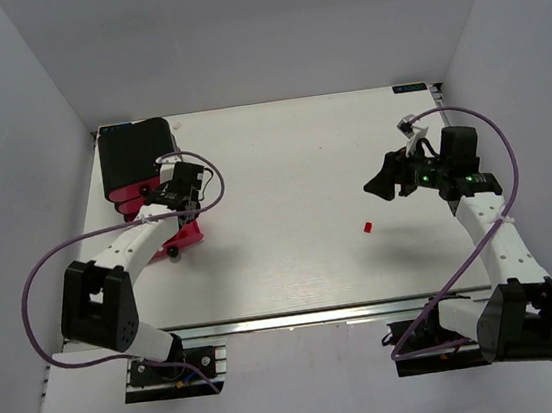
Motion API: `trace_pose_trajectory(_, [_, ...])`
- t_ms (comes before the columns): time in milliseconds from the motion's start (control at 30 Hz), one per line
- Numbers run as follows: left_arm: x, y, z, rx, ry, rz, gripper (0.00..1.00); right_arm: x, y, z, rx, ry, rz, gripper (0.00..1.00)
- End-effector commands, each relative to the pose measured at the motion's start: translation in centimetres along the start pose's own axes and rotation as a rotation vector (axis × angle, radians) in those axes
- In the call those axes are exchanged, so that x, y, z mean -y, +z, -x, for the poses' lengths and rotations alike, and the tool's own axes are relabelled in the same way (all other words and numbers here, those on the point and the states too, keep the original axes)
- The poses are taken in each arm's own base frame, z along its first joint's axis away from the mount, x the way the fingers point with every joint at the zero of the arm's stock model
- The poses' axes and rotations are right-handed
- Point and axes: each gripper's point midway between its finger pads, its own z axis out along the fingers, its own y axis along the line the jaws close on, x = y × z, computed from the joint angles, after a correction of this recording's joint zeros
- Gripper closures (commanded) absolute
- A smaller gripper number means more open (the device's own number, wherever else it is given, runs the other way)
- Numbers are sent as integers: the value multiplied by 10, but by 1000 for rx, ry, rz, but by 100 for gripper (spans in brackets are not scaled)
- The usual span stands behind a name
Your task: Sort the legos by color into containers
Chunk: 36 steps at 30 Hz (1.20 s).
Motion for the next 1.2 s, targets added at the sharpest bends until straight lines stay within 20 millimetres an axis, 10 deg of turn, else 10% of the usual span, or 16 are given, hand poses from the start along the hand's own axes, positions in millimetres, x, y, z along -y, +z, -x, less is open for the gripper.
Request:
trace_pose_trajectory(0, [6, 10, 12, -3, 0, -15, 73, 0, 4, -2, -15, -51, 7, 30])
trace_pose_trajectory(167, [11, 8, 28, 7, -25, -66, 34, 6, 11, -10, -63, -69, -19, 26])
trace_pose_trajectory(300, [11, -11, 43, 51, -51, -124, 33, 17, 26, -26, -148, -71, -83, 34])
trace_pose_trajectory(367, [10, -28, 52, 78, -79, -178, 41, 26, 32, -33, -191, -75, -136, 38])
trace_pose_trajectory(467, [22, -54, 46, 91, -68, -353, 95, 42, 37, -47, -263, -114, -231, 42])
trace_pose_trajectory(533, [22, -83, 44, 169, -62, -487, 100, 50, 39, -62, -328, -154, -270, 41])
trace_pose_trajectory(600, [26, -125, 48, 288, -66, -667, 91, 66, 38, -81, -404, -187, -332, 37])
trace_pose_trajectory(667, [26, -134, 30, 322, -46, -731, 51, 78, 36, -99, -476, -232, -367, 28])
trace_pose_trajectory(767, [11, -155, 28, 424, -85, -760, 22, 80, 36, -115, -540, -195, -368, 25])
trace_pose_trajectory(1167, [-5, -170, 36, 510, -146, -757, 19, 54, 45, -127, -519, 223, -445, 35])
